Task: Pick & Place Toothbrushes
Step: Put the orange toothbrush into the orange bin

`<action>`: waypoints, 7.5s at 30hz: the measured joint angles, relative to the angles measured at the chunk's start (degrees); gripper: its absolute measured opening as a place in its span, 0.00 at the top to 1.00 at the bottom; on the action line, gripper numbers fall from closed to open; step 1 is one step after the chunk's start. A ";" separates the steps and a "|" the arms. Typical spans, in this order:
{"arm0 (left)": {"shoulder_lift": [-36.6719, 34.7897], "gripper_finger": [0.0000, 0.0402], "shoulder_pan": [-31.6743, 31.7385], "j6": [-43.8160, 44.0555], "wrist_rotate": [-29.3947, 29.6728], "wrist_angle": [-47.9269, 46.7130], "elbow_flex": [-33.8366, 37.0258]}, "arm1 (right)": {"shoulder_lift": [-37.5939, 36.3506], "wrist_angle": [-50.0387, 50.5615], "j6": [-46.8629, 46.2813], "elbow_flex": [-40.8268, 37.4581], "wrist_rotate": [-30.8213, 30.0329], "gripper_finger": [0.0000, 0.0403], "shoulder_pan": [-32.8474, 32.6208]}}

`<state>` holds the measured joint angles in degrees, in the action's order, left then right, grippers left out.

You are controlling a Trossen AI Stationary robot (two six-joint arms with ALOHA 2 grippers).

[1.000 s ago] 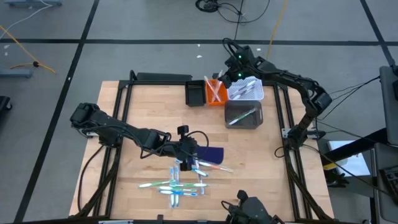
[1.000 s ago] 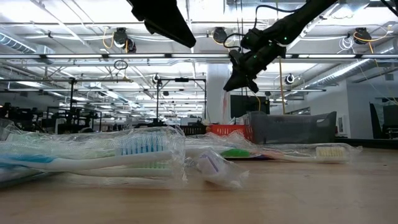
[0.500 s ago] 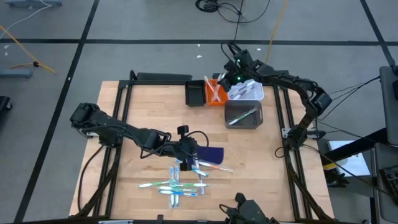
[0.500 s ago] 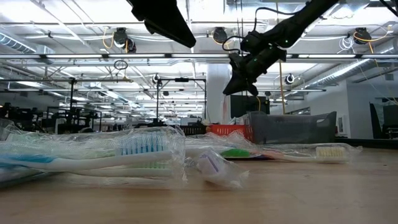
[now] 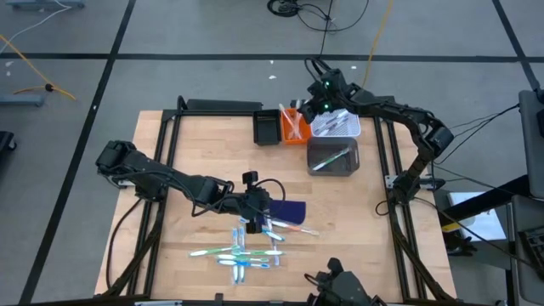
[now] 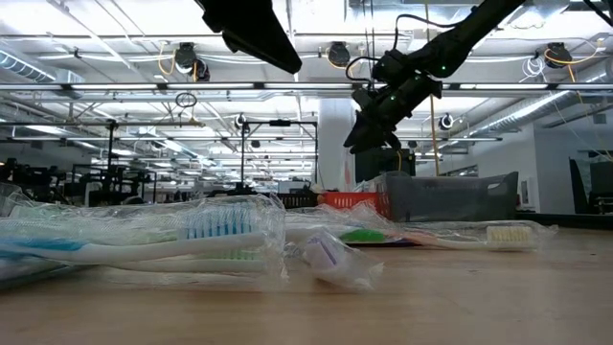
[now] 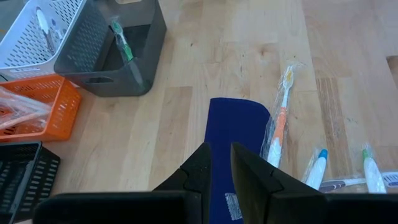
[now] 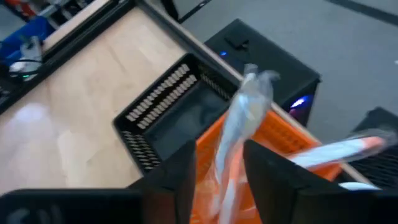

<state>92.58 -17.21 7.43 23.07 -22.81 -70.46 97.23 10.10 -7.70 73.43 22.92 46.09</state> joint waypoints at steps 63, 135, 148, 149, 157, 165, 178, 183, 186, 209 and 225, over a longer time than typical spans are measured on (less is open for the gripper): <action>0.00 0.84 0.00 0.25 0.00 -0.52 0.00 | -9.42 -15.80 -8.79 -33.17 -25.84 0.55 -66.11; 0.00 0.84 2.21 -2.36 1.38 19.98 0.00 | -38.56 -8.58 -12.89 -40.87 -65.94 1.00 -75.67; -0.02 0.84 5.71 -4.43 2.49 29.45 0.00 | -45.22 -21.67 5.76 -40.87 -73.90 1.00 -75.69; -0.02 0.84 6.03 -4.81 2.48 30.05 0.00 | -45.18 -22.52 6.70 -40.87 -73.90 1.00 -75.69; -0.02 0.84 8.15 -6.78 -1.41 34.11 0.00 | -45.20 -24.98 10.44 -40.87 -73.88 1.00 -75.69; -0.02 0.84 9.44 -7.61 -6.40 36.61 0.00 | -45.18 -27.69 12.97 -40.85 -73.66 1.00 -75.69; -0.02 0.67 11.44 -5.60 -8.15 38.19 0.00 | -45.18 -31.45 15.89 -40.83 -70.79 1.00 -75.70; -0.02 0.55 11.47 -5.40 -9.02 39.80 0.00 | -45.18 -32.67 17.28 -40.83 -70.77 1.00 -75.59; -0.02 0.51 11.43 -5.41 -10.99 41.63 0.00 | -44.80 -32.68 17.42 -40.83 -70.77 1.00 -75.03; -0.02 0.96 11.47 -5.50 -12.33 42.01 0.00 | -40.50 -37.78 17.61 -40.81 -66.56 1.00 -71.13; 0.00 0.97 12.06 -6.28 -12.03 40.05 0.00 | -40.50 -33.56 17.60 -40.81 -66.63 0.87 -71.17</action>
<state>92.58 -5.15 1.15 11.04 17.24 -70.46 56.73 -23.46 9.91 32.62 -43.71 -25.08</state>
